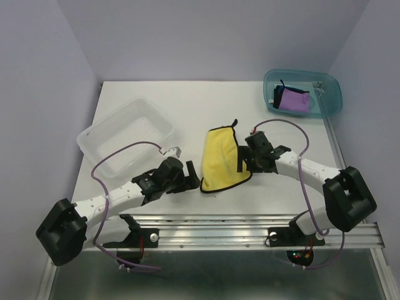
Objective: Fold and stack the towels
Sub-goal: Flatten out the crumpled towel
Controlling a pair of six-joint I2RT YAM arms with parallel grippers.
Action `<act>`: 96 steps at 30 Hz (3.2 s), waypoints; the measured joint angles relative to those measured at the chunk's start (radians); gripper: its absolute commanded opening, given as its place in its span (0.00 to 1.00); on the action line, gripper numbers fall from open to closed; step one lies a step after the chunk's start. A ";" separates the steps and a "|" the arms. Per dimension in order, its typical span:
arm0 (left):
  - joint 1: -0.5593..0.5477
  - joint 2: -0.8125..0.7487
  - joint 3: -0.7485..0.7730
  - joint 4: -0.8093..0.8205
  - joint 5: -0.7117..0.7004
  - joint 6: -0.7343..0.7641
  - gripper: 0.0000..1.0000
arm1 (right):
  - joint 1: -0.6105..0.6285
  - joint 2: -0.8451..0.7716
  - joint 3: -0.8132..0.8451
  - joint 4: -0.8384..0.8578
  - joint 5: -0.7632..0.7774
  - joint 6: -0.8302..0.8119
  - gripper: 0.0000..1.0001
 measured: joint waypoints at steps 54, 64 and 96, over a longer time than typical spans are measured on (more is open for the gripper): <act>-0.209 0.542 0.349 -0.021 -0.161 -0.081 0.18 | 0.045 0.065 -0.062 0.050 0.108 0.109 0.24; -0.245 0.520 0.372 -0.150 -0.251 -0.161 0.00 | 0.045 -0.026 -0.087 0.043 0.091 0.108 0.01; -0.253 -0.353 0.462 -0.183 -0.248 0.000 0.00 | 0.045 -0.716 0.259 -0.245 -0.296 0.126 0.01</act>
